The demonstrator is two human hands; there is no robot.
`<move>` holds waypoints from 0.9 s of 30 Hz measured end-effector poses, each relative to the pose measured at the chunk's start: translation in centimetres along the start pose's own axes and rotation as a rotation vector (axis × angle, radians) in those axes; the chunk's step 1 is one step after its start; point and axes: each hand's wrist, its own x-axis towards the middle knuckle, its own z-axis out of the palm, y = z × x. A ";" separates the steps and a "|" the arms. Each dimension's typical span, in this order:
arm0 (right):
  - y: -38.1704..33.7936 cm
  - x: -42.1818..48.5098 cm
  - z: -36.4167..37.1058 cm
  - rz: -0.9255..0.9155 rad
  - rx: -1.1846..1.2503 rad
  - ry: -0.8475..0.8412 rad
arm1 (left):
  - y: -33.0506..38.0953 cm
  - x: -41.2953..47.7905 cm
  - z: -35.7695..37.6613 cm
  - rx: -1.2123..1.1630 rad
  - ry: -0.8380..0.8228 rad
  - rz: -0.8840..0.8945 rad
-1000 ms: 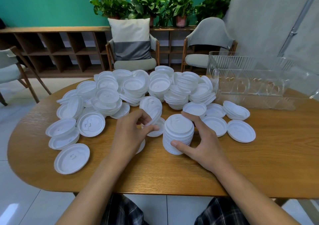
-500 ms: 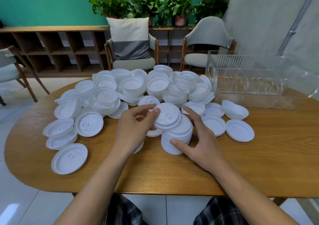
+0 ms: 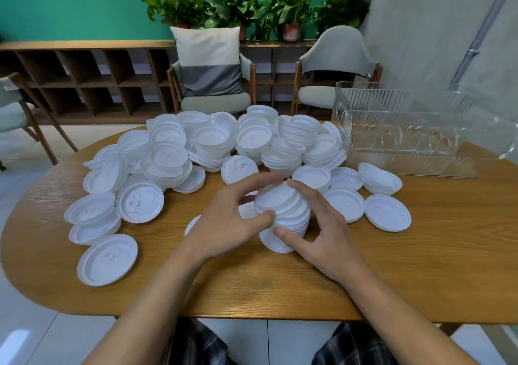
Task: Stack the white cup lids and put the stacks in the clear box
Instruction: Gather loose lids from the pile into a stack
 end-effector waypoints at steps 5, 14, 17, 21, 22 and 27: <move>-0.3 -0.1 0.0 0.011 0.015 -0.010 | 0.5 0.0 0.3 0.141 0.130 -0.060; -0.5 -0.1 0.1 -0.007 0.034 0.022 | 1.2 1.0 3.2 0.373 0.297 -0.098; -0.6 -0.1 0.0 0.010 0.043 0.030 | 1.3 0.5 2.3 0.218 0.193 -0.129; -0.6 -0.1 -0.1 0.048 0.028 0.016 | 1.0 0.1 0.4 0.096 0.059 -0.125; -0.7 -0.1 -0.1 0.053 0.036 0.016 | 1.2 0.2 0.4 0.116 0.072 -0.131; -0.4 -0.2 -0.2 0.088 0.074 0.009 | 1.7 0.6 1.9 0.251 0.222 -0.136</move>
